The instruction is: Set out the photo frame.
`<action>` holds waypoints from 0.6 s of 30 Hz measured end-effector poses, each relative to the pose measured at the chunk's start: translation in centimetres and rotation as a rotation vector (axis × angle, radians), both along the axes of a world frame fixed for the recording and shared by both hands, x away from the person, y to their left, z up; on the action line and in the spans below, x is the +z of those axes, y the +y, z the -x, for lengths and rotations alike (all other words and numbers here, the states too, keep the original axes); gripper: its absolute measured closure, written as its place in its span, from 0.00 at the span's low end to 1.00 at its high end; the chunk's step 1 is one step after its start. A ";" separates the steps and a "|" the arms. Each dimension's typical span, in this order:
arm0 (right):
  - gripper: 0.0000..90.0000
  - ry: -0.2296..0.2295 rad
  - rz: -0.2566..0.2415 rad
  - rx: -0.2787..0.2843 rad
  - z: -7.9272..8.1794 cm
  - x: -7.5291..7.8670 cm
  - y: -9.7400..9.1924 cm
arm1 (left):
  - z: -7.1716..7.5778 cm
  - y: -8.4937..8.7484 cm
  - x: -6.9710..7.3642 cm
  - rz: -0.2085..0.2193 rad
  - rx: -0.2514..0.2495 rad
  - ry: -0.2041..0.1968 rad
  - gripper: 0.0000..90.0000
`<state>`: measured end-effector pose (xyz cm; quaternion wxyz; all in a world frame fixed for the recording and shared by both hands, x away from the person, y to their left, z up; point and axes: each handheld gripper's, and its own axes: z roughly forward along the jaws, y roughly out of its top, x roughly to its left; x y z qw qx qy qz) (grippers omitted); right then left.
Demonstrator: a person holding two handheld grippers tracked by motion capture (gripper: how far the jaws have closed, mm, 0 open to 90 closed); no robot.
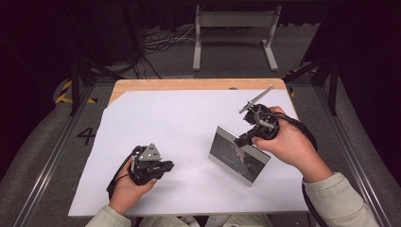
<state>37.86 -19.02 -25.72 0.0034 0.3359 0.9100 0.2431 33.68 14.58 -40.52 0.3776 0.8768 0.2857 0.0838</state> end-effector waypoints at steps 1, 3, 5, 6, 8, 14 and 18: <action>0.94 -0.006 0.006 0.026 -0.1 0.1 0.1 | 0.0 0.0 0.0 -0.001 0.001 -0.001 0.93; 0.94 -0.012 0.016 0.056 -0.3 0.3 0.2 | -0.1 0.1 -0.1 -0.002 0.005 0.003 0.93; 0.94 -0.025 0.028 0.098 -0.6 0.4 0.5 | -0.1 0.2 -0.1 -0.002 0.009 0.005 0.93; 0.94 -0.029 0.034 0.115 -0.7 0.5 0.6 | -0.1 0.2 -0.1 -0.002 0.009 0.005 0.93; 0.94 -0.033 0.042 0.167 -0.9 0.5 0.9 | -0.2 0.2 -0.1 -0.002 0.010 0.004 0.93; 0.94 -0.047 0.043 0.251 -1.3 0.6 1.7 | -0.3 0.4 -0.2 -0.002 0.019 0.005 0.93; 0.94 -0.059 0.044 0.300 -1.7 0.7 2.1 | -0.1 0.7 -0.2 -0.007 0.028 0.001 0.93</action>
